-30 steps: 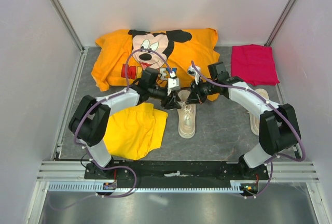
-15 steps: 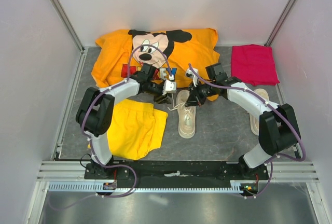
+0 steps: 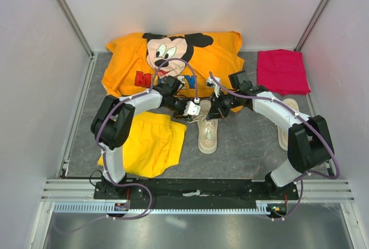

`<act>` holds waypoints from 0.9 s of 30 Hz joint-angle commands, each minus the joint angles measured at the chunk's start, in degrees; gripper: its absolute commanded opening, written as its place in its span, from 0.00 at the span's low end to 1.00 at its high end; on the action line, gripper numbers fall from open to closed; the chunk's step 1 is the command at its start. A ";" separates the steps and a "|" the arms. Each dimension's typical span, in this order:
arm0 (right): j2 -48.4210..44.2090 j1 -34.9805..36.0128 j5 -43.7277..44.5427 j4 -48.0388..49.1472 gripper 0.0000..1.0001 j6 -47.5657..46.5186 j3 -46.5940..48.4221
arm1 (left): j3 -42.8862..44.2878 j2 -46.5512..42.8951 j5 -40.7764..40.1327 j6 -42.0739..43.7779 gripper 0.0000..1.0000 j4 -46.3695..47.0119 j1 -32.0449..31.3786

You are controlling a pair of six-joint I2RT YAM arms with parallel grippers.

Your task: Tie the shoes

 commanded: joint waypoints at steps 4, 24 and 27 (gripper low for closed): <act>-1.22 0.07 0.34 0.06 0.00 -0.90 0.08 | 2.77 2.09 1.10 5.77 0.48 -2.41 -1.18; -0.61 -0.11 3.15 1.64 0.00 -0.20 1.14 | 5.67 -2.99 1.71 -0.04 0.02 -7.32 2.33; -0.87 -0.37 3.59 3.22 0.00 1.02 1.14 | 5.49 -6.68 3.03 3.65 0.01 -13.45 3.56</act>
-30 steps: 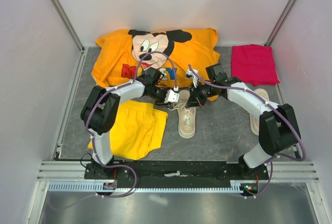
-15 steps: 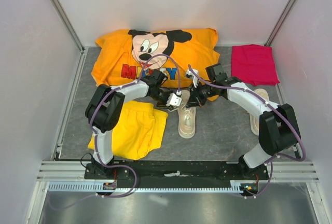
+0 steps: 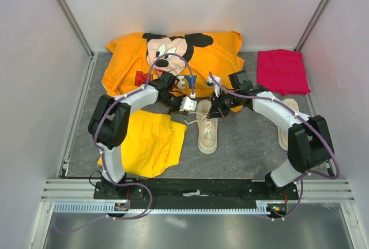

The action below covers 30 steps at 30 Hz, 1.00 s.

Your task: Tie the shoes

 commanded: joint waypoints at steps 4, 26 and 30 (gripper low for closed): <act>-1.05 -0.28 1.08 6.05 0.00 3.31 1.58 | 1.07 -11.45 5.62 4.02 0.02 -13.18 1.29; -0.52 0.42 -1.47 10.45 0.00 8.94 1.41 | 0.02 -10.84 13.27 -42.89 0.02 10.05 -12.07; 0.27 1.03 -2.26 11.85 0.00 11.13 1.14 | -5.33 -11.20 10.90 -48.97 0.02 19.31 -12.25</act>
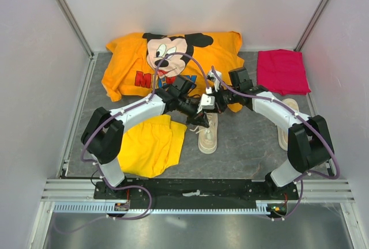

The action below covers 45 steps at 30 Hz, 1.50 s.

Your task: Tie the shoes

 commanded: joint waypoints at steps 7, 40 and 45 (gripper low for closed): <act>2.45 3.20 -3.21 5.33 0.00 5.25 1.91 | -9.70 -1.61 -4.41 -12.26 0.02 19.05 -0.38; 2.88 -3.73 -5.76 -4.09 0.17 3.39 5.34 | -9.79 -1.87 -3.02 -13.32 0.01 15.19 3.49; 4.73 -1.80 -5.14 -1.18 0.07 5.25 6.04 | -10.23 -2.40 -3.00 -12.00 0.02 15.71 3.49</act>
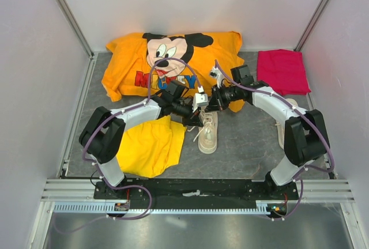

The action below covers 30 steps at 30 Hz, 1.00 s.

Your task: Tie the shoes

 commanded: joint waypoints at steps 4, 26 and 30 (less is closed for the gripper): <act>3.18 2.62 -0.31 7.60 0.00 5.17 2.85 | -1.01 -2.45 1.30 2.32 0.02 2.08 0.17; 2.05 -2.82 -1.28 0.24 0.65 4.40 7.07 | -2.77 -2.89 -0.11 2.23 0.02 4.90 0.17; 1.35 -4.67 -0.75 -4.69 0.54 -0.08 5.67 | -1.98 -2.71 -0.02 2.49 0.01 3.93 0.17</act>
